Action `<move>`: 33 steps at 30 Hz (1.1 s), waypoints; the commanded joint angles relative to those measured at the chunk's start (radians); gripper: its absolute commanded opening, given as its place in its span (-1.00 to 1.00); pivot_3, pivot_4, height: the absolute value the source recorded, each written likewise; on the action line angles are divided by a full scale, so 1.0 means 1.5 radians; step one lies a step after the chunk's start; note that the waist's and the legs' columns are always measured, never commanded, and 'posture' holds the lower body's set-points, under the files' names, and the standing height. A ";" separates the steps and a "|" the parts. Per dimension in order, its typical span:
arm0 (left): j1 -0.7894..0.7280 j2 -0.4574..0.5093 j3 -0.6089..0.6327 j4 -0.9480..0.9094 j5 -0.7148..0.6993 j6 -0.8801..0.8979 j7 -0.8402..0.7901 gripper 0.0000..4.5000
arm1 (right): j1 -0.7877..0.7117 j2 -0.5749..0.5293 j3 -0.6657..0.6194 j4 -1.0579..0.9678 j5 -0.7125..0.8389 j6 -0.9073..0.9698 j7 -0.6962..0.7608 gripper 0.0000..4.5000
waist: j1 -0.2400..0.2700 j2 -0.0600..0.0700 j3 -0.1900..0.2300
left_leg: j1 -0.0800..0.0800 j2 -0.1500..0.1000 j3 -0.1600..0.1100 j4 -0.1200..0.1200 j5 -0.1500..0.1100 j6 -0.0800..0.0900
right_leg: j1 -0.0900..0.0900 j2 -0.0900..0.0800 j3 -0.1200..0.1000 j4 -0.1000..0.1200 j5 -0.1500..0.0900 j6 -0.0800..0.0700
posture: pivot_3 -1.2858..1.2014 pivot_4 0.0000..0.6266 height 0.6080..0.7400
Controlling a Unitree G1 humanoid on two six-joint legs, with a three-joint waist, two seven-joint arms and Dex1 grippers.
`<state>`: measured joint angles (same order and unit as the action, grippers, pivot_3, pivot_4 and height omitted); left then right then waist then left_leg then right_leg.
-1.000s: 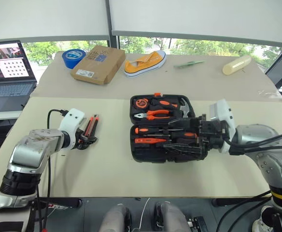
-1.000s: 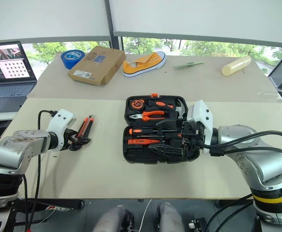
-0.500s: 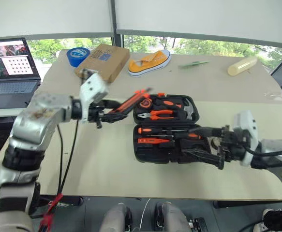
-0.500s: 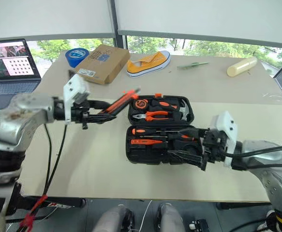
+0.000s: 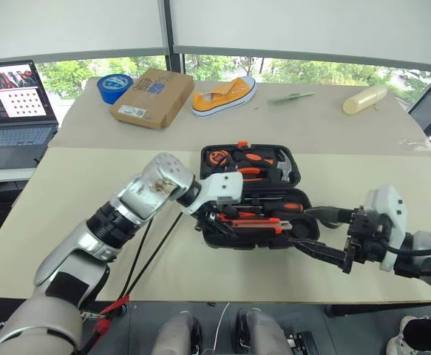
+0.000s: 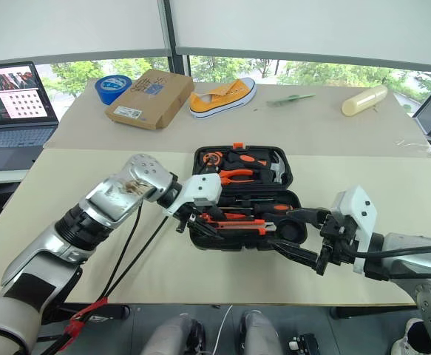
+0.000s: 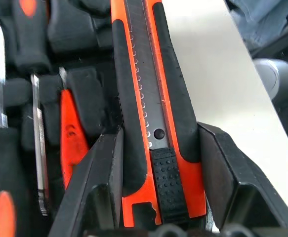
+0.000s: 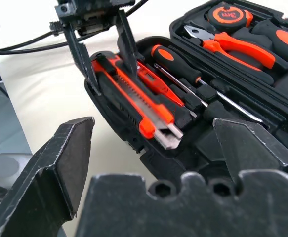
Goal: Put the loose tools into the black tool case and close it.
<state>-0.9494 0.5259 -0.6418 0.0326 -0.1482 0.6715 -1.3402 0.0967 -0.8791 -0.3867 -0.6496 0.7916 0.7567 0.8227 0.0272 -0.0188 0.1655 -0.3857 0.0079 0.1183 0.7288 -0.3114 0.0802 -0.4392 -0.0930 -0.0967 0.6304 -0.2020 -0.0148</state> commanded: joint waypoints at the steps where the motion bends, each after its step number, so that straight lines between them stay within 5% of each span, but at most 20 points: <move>1: -0.020 -0.023 -0.014 0.023 0.032 0.014 0.016 -0.24 | 0.018 0.006 -0.032 -0.031 -0.012 -0.030 -0.010 1.00 | 0.001 0.000 0.000 | 0.000 0.000 0.000 0.000 0.000 0.000 | 0.000 0.000 0.000 0.000 0.000 0.000 | 0.03 -0.52 0.87; 8: -0.020 -0.035 -0.027 0.037 0.045 0.019 -0.006 -0.24 | 0.029 0.009 -0.031 -0.033 -0.019 -0.043 -0.017 1.00 | 0.006 0.000 0.000 | 0.000 0.000 0.000 0.001 -0.001 0.001 | 0.000 -0.001 0.000 0.000 -0.001 0.002 | 0.03 -0.52 0.87; 10: -0.031 -0.042 -0.016 0.052 0.042 0.025 -0.009 0.21 | 0.027 0.011 -0.024 -0.032 -0.022 -0.045 -0.020 1.00 | 0.006 0.000 0.000 | 0.000 0.000 0.000 0.001 -0.001 0.001 | 0.000 -0.001 0.000 0.000 -0.001 0.002 | 0.03 -0.52 0.87; 15: -0.069 -0.053 0.044 0.066 -0.005 0.056 -0.028 0.95 | 0.032 0.015 -0.016 -0.030 -0.031 -0.055 -0.020 1.00 | 0.007 0.000 0.000 | -0.001 0.000 -0.001 0.001 -0.001 0.002 | 0.000 -0.001 0.000 0.000 -0.001 0.002 | 0.03 -0.52 0.87; 20: -0.075 -0.050 0.069 0.064 -0.015 0.054 -0.027 0.95 | 0.030 0.019 -0.011 -0.024 -0.037 -0.061 -0.018 1.00 | 0.006 0.000 0.000 | -0.001 0.000 -0.001 0.001 -0.001 0.002 | 0.000 -0.001 0.000 0.000 -0.001 0.002 | 0.03 -0.52 0.87; 23: -0.051 -0.026 0.053 0.061 0.008 0.009 -0.034 0.63 | 0.023 0.022 -0.004 -0.018 -0.042 -0.065 -0.020 1.00 | 0.006 0.000 0.000 | -0.001 0.000 -0.001 0.001 -0.001 0.002 | 0.000 -0.001 0.000 0.000 -0.001 0.002 | 0.03 -0.52 0.87; 33: -0.037 0.033 0.039 0.058 0.034 -0.073 -0.095 -0.97 | 0.007 0.033 0.004 -0.007 -0.044 -0.064 -0.031 1.00 | 0.008 0.000 0.000 | -0.001 0.000 -0.001 0.002 -0.001 0.002 | 0.000 -0.001 0.000 0.000 -0.001 0.001 | 0.03 -0.52 0.87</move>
<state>-0.9872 0.5573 -0.5877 0.1412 -0.1139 0.6087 -1.4472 0.1272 -0.8341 -0.3696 -0.6558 0.7236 0.6811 0.7884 0.0386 -0.0187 0.1655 -0.3879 0.0072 0.1170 0.7316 -0.3129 0.0832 -0.4395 -0.0944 -0.0972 0.6305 -0.2028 -0.0129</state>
